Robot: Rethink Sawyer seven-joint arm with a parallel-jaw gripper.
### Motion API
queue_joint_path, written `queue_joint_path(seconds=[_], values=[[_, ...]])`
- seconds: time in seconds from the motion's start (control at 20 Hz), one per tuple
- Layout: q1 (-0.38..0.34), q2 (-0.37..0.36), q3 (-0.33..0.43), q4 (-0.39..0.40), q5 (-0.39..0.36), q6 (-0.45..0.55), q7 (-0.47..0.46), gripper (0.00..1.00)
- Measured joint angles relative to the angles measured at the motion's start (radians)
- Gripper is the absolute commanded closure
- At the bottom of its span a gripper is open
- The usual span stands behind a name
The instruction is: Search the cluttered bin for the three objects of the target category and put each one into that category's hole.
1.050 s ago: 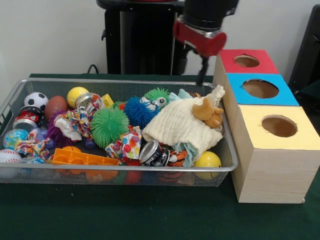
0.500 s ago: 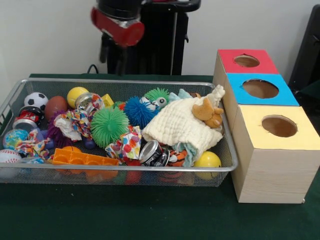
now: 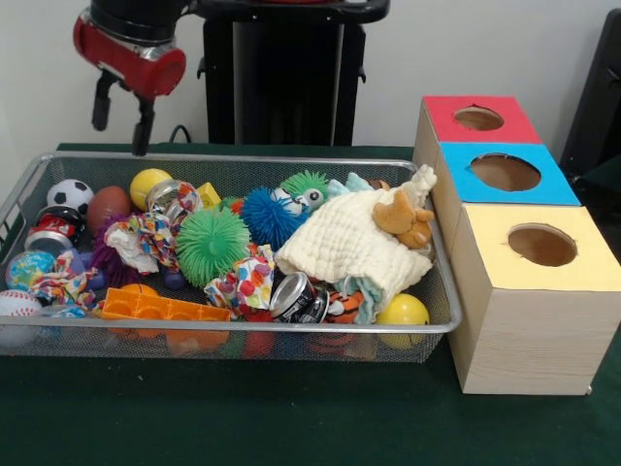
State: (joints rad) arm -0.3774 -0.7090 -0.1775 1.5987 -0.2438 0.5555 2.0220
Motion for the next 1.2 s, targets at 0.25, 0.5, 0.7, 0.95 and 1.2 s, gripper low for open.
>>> queue_joint_path(seconds=[0.25, 0.5, 0.7, 0.95, 1.2], values=[[-0.068, 0.013, 0.079, -0.033, -0.121, -0.07, 0.0, 0.0], [-0.14, 0.02, 0.165, -0.049, -0.213, -0.121, -0.001, 0.0], [-0.196, 0.027, 0.235, -0.068, -0.27, -0.135, -0.005, 0.0], [-0.248, 0.034, 0.31, -0.09, -0.315, -0.134, -0.019, 0.0], [-0.311, 0.044, 0.408, -0.107, -0.359, -0.133, -0.067, 0.0]])
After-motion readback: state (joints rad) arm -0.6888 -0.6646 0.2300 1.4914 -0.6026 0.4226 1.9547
